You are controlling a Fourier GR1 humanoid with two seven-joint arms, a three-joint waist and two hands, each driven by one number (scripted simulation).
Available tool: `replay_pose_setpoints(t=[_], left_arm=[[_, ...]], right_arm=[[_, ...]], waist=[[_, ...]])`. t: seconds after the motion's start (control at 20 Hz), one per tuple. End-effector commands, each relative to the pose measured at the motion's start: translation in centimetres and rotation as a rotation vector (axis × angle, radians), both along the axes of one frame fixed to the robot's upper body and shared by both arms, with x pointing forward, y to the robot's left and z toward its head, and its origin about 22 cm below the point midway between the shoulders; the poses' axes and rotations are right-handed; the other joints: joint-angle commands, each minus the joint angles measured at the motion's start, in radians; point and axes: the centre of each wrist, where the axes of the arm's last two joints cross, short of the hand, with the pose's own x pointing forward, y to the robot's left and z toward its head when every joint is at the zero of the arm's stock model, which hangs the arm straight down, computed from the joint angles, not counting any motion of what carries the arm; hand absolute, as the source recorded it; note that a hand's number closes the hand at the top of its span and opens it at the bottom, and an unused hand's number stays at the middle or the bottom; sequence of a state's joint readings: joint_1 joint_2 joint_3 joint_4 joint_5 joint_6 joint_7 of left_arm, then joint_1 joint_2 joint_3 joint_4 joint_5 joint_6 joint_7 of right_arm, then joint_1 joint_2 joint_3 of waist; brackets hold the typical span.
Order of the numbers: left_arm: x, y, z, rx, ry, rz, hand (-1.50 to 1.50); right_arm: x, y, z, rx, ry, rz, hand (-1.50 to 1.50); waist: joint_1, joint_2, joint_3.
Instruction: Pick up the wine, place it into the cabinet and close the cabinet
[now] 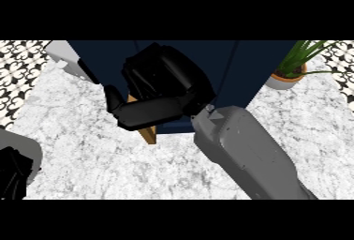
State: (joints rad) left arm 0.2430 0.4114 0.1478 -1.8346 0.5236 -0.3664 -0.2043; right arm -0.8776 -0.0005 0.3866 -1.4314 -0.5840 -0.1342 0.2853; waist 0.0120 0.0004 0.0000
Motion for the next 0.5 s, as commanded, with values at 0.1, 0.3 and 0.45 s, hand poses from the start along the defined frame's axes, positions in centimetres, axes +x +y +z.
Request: replay_pose_setpoints(t=[0.1, 0.3, 0.45], left_arm=[[0.1, 0.4, -0.5, -0.007, 0.003, -0.006, 1.50], [0.9, -0.4, 0.6, 0.005, -0.003, 0.009, 1.50], [-0.3, 0.5, 0.3, 0.006, 0.002, -0.016, 1.50]], right_arm=[[3.8, -2.3, -1.9, -0.007, 0.030, -0.071, 1.50], [5.9, -4.1, -4.2, -0.022, 0.011, -0.110, 1.50], [7.7, -4.7, -2.8, -0.034, 0.000, -0.124, 1.50]], waist=[[-0.001, 0.001, 0.000], [0.000, 0.004, 0.000], [0.014, 0.007, -0.001]])
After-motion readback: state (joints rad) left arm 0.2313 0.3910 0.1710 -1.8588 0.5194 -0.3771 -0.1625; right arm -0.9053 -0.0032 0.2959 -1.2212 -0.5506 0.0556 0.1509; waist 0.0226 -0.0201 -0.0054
